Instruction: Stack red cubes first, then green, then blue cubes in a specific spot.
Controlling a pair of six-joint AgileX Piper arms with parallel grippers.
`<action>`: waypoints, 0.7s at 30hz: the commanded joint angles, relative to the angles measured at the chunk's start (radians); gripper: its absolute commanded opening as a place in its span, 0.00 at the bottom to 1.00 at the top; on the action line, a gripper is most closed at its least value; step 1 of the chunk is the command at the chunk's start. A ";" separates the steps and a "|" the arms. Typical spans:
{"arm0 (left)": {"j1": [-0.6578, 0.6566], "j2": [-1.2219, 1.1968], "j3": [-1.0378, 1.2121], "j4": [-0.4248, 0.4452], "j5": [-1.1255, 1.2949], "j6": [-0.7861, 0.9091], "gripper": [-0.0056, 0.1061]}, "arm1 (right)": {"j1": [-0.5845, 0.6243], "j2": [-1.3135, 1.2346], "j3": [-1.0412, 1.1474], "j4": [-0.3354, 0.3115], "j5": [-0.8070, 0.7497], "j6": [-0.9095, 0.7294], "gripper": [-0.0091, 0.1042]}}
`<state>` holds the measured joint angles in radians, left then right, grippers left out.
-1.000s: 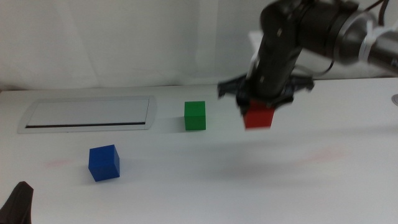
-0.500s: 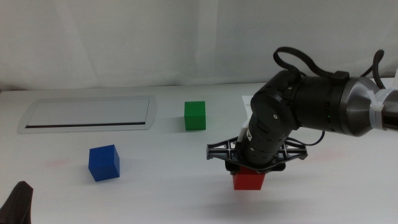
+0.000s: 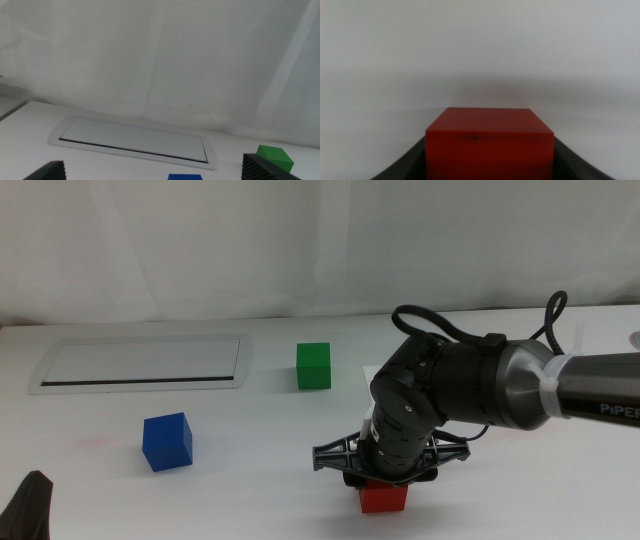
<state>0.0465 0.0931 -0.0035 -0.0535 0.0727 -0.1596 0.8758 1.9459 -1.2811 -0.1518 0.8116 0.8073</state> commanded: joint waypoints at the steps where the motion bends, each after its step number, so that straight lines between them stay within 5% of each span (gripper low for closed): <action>1: -0.006 -0.002 0.039 -0.006 -0.009 -0.005 0.83 | 0.003 0.009 0.002 -0.017 0.009 -0.005 0.06; 9: -0.006 -0.002 0.039 -0.006 -0.009 -0.005 0.83 | 0.003 0.009 0.002 -0.014 -0.013 -0.001 0.09; 10: -0.006 -0.002 0.039 -0.006 -0.009 -0.005 0.83 | 0.003 0.009 0.002 0.006 -0.016 -0.003 0.44; 11: -0.006 -0.002 0.039 -0.006 -0.009 -0.005 0.83 | 0.003 0.009 0.002 0.013 -0.022 -0.003 0.67; 13: -0.006 -0.002 0.039 -0.006 -0.009 -0.005 0.83 | 0.003 0.009 0.002 0.013 -0.027 0.006 0.90; 15: -0.006 -0.002 0.039 -0.006 -0.009 -0.005 0.83 | 0.003 0.009 0.002 0.013 -0.036 0.004 0.99; 21: -0.006 -0.002 0.039 -0.006 -0.009 -0.005 0.83 | 0.001 -0.028 0.002 0.005 -0.036 -0.010 0.99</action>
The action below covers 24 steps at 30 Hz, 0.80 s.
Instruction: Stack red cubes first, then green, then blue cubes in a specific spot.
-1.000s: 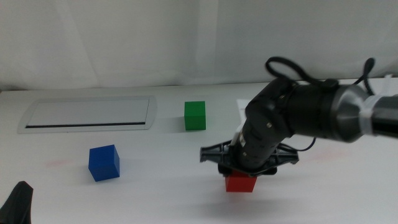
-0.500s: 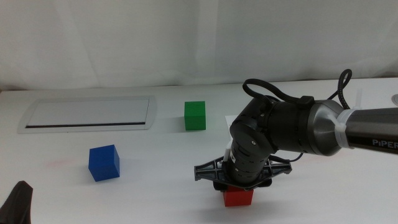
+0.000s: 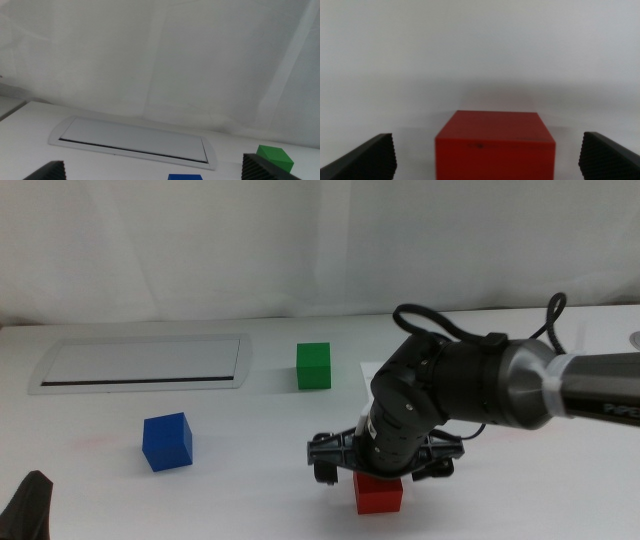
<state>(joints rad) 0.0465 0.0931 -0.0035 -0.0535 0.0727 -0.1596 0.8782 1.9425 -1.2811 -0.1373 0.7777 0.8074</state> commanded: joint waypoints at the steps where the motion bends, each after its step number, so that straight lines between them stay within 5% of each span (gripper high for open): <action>1: -0.006 -0.002 0.039 -0.006 -0.009 -0.005 0.83 | -0.001 -0.041 0.002 -0.021 -0.003 -0.017 0.99; 10: -0.006 -0.002 0.039 -0.006 -0.009 -0.005 0.83 | -0.054 -0.281 -0.002 -0.182 -0.004 -0.180 0.98; 24: -0.006 -0.002 0.039 -0.006 -0.009 -0.005 0.83 | -0.671 -0.592 0.002 -0.089 0.120 -0.640 0.93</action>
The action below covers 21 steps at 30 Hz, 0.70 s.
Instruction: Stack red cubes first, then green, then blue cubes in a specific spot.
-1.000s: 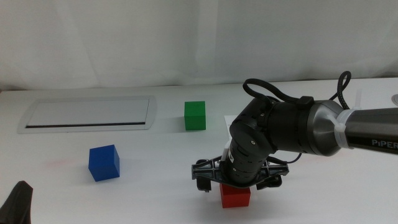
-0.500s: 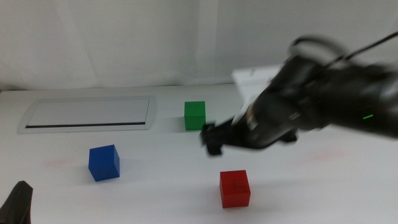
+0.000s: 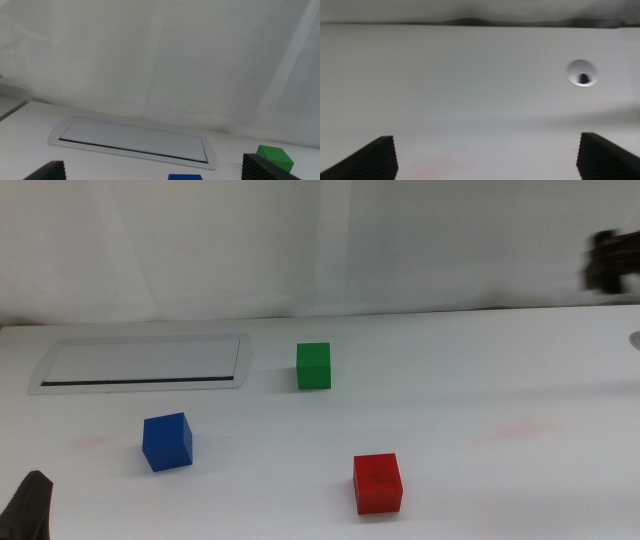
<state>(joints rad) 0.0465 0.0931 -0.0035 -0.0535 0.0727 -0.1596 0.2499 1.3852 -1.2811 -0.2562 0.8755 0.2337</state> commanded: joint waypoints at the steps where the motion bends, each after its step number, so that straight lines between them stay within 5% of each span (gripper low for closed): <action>1: -0.006 -0.002 0.039 -0.006 -0.009 -0.005 0.83 | -0.070 -0.052 0.002 0.062 0.029 -0.114 0.92; 7: -0.006 -0.002 0.039 -0.006 -0.002 -0.005 0.83 | -0.112 -0.141 0.002 0.195 0.111 -0.290 0.92; 13: -0.006 -0.002 0.039 -0.006 -0.002 -0.005 0.83 | -0.110 -0.281 0.070 0.182 0.106 -0.287 0.90; 21: -0.006 -0.002 0.039 -0.006 -0.002 -0.005 0.83 | -0.110 -0.604 0.278 0.182 0.051 -0.261 0.76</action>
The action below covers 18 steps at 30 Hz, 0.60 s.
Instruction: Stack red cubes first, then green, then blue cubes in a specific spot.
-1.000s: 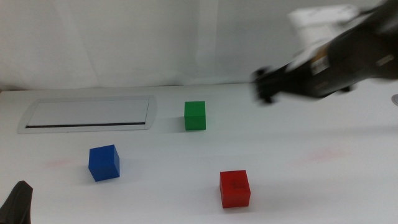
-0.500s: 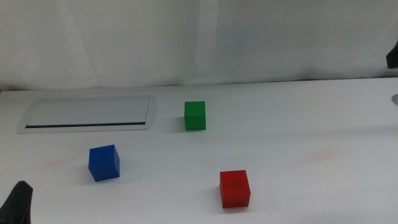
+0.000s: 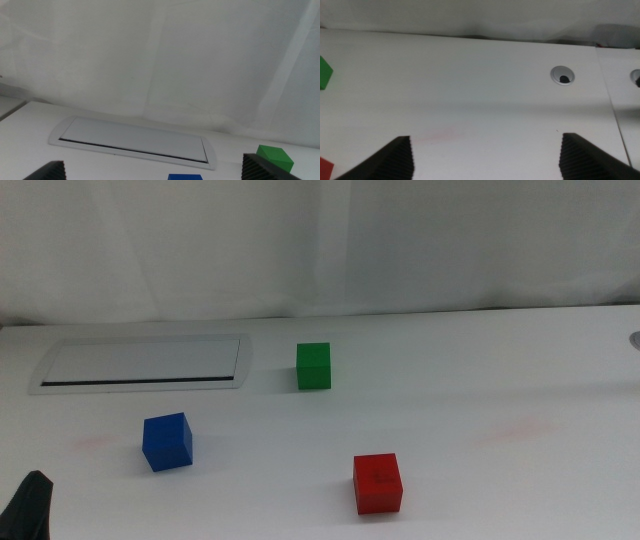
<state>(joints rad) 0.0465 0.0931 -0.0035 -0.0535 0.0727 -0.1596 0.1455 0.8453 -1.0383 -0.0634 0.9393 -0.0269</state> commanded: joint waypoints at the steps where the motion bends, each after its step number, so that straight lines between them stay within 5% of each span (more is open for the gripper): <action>1: -0.006 -0.002 0.039 -0.006 -0.002 -0.005 0.83 | -0.006 -0.112 0.064 -0.011 -0.013 -0.003 0.73; 8: -0.006 -0.002 0.039 -0.006 -0.002 -0.005 0.83 | -0.006 -0.476 0.257 -0.011 0.016 0.027 0.51; 10: -0.006 -0.002 0.039 -0.006 -0.002 -0.005 0.83 | -0.006 -0.603 0.328 -0.011 0.002 0.027 0.23; 12: -0.006 -0.002 0.039 -0.006 -0.002 -0.005 0.83 | -0.006 -0.660 0.390 -0.011 -0.046 0.033 0.06; 18: -0.006 -0.002 0.039 -0.006 -0.002 -0.005 0.83 | -0.006 -0.686 0.615 -0.030 -0.404 0.078 0.06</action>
<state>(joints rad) 0.0465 0.0931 -0.0035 -0.0535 0.0727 -0.1596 0.1438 0.1557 -0.4807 -0.0796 0.6580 0.0293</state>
